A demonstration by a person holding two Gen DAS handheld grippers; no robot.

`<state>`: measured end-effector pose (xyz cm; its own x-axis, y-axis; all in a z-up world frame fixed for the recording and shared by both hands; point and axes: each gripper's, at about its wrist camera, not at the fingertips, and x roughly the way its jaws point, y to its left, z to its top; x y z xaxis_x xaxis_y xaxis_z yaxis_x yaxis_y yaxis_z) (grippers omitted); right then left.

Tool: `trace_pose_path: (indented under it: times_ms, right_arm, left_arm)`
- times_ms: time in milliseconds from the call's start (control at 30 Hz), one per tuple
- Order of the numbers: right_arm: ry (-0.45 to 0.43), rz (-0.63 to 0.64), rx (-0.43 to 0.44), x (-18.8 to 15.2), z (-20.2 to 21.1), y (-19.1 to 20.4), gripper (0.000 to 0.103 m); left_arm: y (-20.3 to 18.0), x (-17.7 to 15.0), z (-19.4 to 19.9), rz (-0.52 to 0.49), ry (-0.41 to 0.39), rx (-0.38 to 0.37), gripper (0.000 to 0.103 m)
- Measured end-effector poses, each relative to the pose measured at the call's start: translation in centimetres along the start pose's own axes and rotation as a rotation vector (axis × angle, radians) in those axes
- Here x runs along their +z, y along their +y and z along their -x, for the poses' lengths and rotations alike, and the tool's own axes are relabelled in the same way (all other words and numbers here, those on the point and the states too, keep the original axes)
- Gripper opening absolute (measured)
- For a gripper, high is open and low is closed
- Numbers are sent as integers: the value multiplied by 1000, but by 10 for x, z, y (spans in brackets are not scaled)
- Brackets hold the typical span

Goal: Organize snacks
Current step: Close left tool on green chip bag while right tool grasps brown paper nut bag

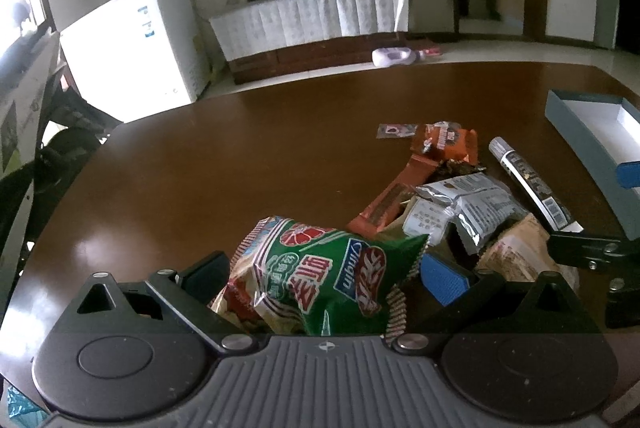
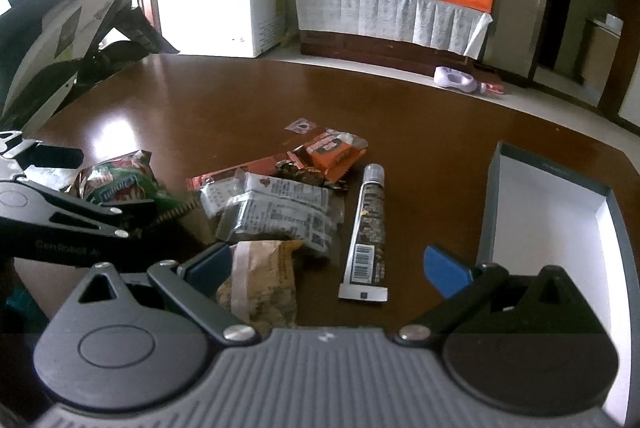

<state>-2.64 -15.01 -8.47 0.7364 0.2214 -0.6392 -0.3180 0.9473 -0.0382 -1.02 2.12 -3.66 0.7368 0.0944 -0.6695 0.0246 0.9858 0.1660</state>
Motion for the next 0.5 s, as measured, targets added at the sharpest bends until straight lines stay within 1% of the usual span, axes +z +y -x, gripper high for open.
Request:
trace_pose_path:
  times_ms: [233, 500]
  right_arm:
    - [11, 24, 17, -3, -2, 7, 103]
    - [2, 46, 41, -6, -3, 12, 103]
  left_arm:
    - [2, -3, 2, 4, -2, 3, 102]
    - [6, -9, 6, 5, -2, 2, 98]
